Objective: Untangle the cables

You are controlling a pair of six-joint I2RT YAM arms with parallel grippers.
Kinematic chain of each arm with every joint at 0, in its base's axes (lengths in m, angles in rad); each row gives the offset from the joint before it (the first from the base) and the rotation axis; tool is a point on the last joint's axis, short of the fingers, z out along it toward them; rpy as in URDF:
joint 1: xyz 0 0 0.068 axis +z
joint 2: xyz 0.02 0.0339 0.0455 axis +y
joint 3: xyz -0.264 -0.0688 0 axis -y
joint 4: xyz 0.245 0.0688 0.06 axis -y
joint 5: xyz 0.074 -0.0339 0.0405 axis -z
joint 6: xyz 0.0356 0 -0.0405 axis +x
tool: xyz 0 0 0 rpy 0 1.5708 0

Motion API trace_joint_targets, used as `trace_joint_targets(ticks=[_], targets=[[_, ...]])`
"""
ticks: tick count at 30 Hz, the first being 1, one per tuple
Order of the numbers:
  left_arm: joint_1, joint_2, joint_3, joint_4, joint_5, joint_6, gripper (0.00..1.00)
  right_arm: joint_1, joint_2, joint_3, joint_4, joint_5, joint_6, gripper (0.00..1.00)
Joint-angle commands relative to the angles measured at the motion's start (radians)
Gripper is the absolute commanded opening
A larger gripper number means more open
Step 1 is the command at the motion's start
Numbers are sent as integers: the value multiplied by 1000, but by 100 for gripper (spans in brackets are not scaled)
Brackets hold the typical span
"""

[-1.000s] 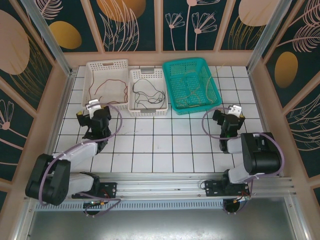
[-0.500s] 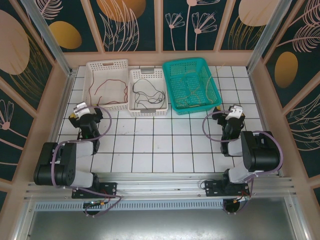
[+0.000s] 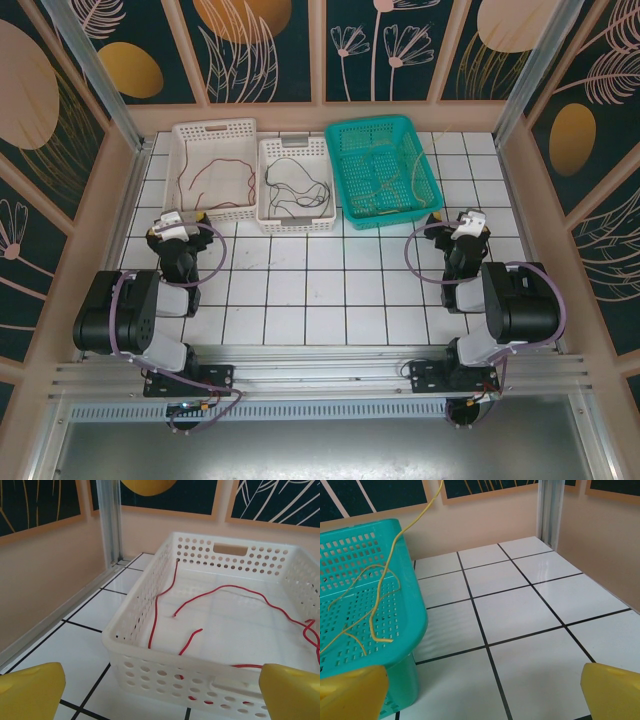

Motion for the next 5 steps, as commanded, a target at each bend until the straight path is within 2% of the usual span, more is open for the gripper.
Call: trace_joint_targets(ticks=[1, 5], targets=[[-5, -7, -11, 58, 18, 11, 99, 0, 6, -4, 49, -20, -8, 99], [-5, -8, -11, 57, 18, 10, 99, -1, 5, -4, 49, -20, -8, 99]])
